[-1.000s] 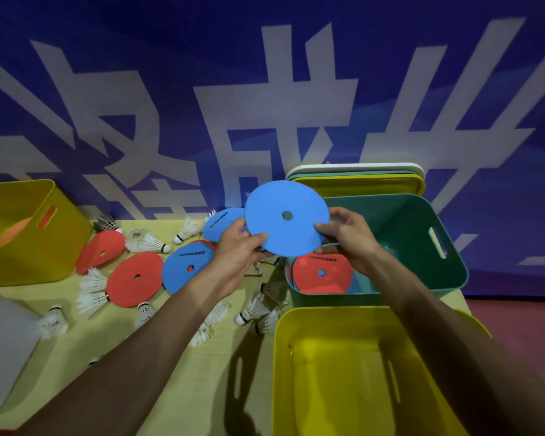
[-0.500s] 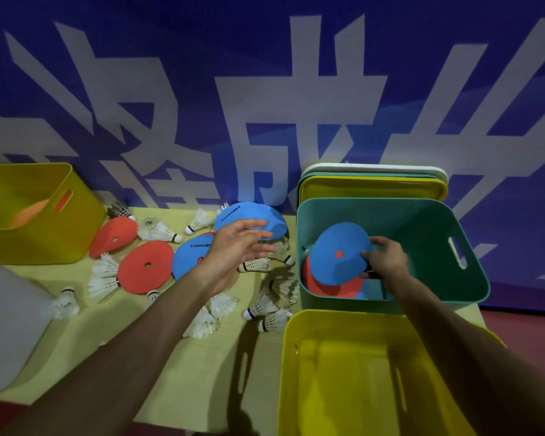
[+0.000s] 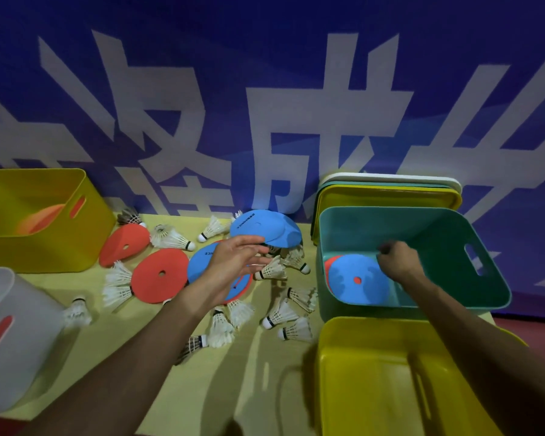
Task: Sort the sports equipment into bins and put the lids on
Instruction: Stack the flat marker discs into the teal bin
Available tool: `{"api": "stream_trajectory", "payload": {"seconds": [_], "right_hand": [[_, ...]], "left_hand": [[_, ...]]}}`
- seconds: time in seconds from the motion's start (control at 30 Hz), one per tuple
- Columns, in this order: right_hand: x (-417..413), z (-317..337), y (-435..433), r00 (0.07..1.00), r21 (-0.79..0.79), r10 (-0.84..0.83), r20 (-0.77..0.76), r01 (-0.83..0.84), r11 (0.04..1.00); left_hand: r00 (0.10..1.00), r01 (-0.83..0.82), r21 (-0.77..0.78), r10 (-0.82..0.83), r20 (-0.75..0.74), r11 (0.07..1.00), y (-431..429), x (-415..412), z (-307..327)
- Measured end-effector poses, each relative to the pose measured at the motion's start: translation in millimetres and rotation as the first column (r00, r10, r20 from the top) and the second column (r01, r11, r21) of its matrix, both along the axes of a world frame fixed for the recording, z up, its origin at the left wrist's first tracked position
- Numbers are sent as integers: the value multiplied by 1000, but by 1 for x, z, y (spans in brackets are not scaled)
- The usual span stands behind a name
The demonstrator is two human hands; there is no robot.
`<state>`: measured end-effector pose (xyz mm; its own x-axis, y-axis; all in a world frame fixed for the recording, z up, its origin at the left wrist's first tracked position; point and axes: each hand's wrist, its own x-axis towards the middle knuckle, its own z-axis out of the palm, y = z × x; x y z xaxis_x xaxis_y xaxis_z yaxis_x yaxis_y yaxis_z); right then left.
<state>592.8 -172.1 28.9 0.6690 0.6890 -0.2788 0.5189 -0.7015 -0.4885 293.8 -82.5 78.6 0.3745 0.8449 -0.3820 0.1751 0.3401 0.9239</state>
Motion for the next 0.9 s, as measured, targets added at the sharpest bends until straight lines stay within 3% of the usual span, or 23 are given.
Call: {"api": "stream_trajectory", "payload": {"seconds": [0.2,0.3,0.57,0.7,0.9], "right_hand": [[-71,43,41,990,328,139,18,-137,935],[-116,54,68,968,369,241,78,-252,895],[-203,6,113,929,151,364,-65,-352,924],[-232,-28,128,931,21,322,-170,-323,946],[-256,-74,141,958,-69,220,-182,-236,969]], "left_hand": [[1000,-14,10,14,-21,1000,21,-36,-2],[997,-42,8,42,-58,999,34,-63,-10],[988,-103,-1,103,-115,995,67,-143,-38],[979,-103,-42,94,-182,994,85,-176,-59],[972,-61,-95,38,-233,994,104,-203,-94]]}}
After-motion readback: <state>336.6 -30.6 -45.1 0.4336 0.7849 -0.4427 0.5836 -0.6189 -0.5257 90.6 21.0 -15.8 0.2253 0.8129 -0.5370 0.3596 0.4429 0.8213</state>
